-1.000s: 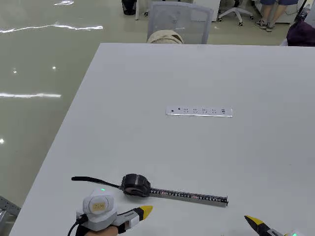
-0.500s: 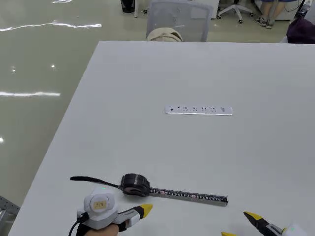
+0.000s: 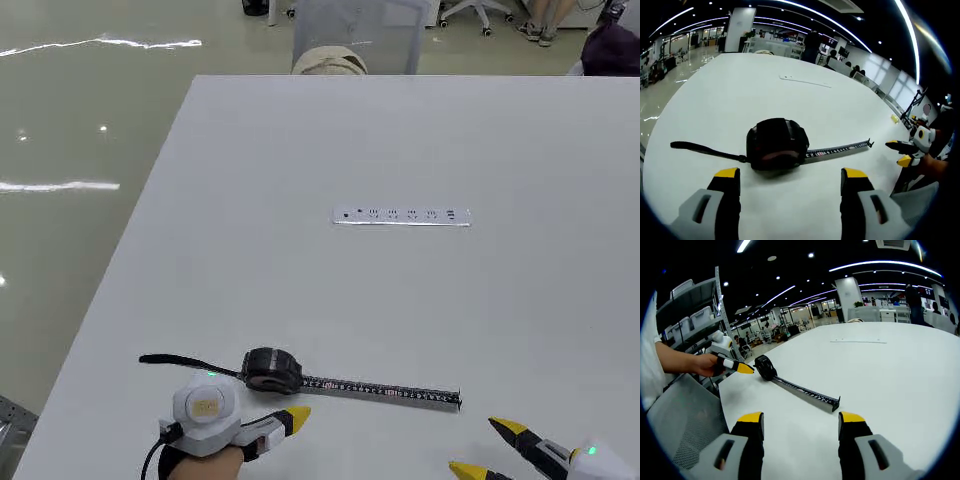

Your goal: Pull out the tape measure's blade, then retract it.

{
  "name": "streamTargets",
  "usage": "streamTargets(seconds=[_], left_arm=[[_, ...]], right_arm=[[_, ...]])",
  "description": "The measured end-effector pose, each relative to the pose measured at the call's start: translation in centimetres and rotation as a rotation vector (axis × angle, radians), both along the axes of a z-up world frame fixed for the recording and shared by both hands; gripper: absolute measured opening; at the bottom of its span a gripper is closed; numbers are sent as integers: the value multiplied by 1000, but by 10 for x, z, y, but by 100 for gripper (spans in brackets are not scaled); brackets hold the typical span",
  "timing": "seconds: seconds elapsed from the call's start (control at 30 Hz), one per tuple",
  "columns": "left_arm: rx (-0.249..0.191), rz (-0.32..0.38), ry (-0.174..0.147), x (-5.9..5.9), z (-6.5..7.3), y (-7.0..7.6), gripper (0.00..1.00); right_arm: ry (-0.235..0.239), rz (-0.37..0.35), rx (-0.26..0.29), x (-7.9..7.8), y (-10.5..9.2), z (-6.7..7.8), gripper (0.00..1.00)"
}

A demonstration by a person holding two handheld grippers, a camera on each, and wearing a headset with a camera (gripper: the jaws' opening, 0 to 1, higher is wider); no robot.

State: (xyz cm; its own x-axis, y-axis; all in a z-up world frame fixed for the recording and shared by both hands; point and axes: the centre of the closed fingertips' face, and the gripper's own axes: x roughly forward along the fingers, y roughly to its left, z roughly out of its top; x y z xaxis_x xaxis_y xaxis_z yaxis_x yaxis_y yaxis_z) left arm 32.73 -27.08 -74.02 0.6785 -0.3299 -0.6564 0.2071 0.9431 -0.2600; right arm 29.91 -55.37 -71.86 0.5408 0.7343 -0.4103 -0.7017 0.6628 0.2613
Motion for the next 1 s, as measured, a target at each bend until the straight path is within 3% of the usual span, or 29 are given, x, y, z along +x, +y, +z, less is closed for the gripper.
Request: streamTargets(seconds=[1.0], left_arm=[[6,44,10,20,-6,-4,80]], right_arm=[[7,33,14,20,2,-4,58]])
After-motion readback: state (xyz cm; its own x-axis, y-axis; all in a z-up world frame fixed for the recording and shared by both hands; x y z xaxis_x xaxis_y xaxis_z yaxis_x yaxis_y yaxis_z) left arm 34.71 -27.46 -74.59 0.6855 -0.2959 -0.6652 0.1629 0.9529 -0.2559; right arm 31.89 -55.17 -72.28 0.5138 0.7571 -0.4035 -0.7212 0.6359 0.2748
